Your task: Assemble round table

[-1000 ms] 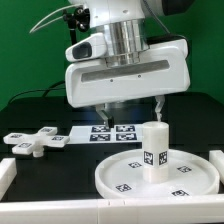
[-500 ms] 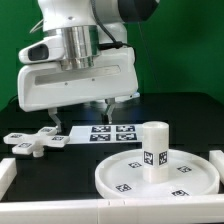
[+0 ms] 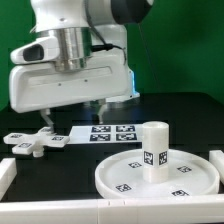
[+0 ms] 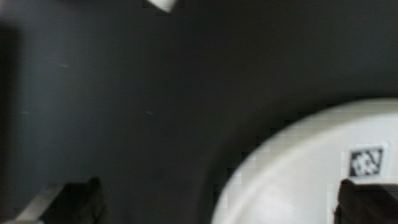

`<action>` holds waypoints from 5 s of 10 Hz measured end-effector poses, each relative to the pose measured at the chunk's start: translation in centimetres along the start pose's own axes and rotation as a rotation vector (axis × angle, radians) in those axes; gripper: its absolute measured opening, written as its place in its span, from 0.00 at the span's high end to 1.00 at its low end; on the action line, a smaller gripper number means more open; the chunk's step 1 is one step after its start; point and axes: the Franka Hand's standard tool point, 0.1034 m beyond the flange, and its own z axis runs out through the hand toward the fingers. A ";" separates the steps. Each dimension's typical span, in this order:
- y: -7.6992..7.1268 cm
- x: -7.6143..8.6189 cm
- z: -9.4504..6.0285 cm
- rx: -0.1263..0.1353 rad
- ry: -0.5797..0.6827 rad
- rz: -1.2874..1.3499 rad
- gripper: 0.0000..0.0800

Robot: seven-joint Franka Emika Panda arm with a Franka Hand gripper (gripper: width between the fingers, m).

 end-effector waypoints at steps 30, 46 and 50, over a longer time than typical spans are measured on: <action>3.5 -9.2 3.2 -0.007 -0.071 0.013 0.19; 1.3 -6.3 1.1 -0.011 -0.042 0.070 0.44; -4.4 1.6 -4.1 0.028 -0.029 0.181 0.44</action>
Offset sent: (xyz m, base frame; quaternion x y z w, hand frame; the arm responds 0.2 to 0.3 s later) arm 0.0000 0.0000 0.0000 0.0000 0.0000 0.0000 1.0000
